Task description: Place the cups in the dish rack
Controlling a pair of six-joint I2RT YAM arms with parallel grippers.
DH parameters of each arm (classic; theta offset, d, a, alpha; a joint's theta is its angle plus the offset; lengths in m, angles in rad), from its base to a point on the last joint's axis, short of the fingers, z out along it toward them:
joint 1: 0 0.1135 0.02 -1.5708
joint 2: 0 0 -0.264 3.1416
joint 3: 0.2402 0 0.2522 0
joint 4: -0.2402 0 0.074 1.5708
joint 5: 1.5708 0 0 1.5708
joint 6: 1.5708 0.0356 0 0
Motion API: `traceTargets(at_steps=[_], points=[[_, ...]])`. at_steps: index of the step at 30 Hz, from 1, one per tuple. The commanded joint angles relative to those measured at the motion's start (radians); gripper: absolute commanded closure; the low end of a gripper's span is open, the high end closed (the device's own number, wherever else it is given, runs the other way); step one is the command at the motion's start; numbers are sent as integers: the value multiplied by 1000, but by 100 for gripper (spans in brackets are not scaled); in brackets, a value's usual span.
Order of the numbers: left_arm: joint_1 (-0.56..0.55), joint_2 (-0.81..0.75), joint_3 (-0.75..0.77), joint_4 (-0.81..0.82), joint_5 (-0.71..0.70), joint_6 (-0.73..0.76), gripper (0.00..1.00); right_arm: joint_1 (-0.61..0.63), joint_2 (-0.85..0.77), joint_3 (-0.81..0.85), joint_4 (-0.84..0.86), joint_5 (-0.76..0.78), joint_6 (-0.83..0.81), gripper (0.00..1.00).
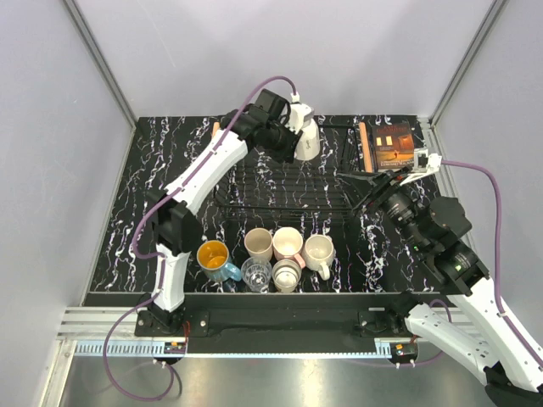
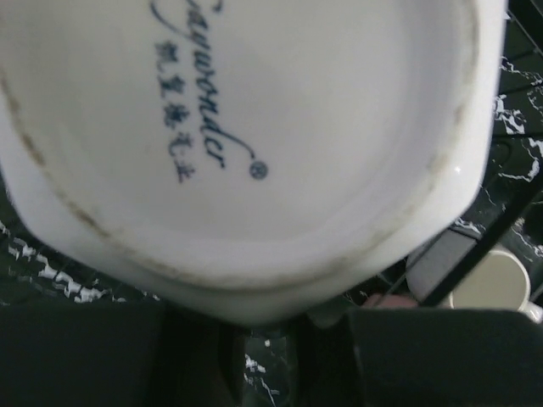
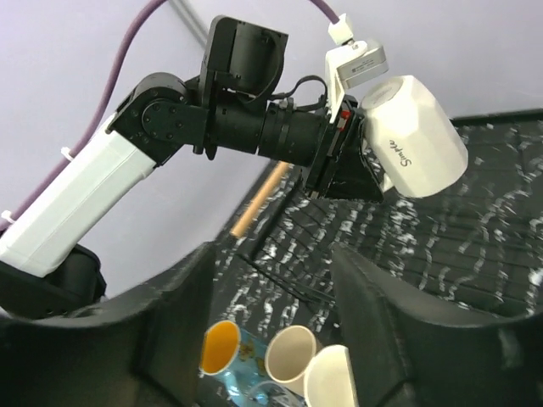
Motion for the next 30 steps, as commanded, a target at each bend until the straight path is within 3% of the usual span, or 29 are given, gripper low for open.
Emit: traceTargets(at_steps=[1, 16, 30], points=[[-26, 73, 145, 108, 5, 41, 100, -4, -7, -13, -53, 118, -70, 29], [-69, 340, 223, 322, -10, 131, 100, -4, -47, -105, -76, 145, -33, 25], [-91, 466, 222, 473, -52, 180, 100, -3, -99, -150, -102, 141, 11, 26]])
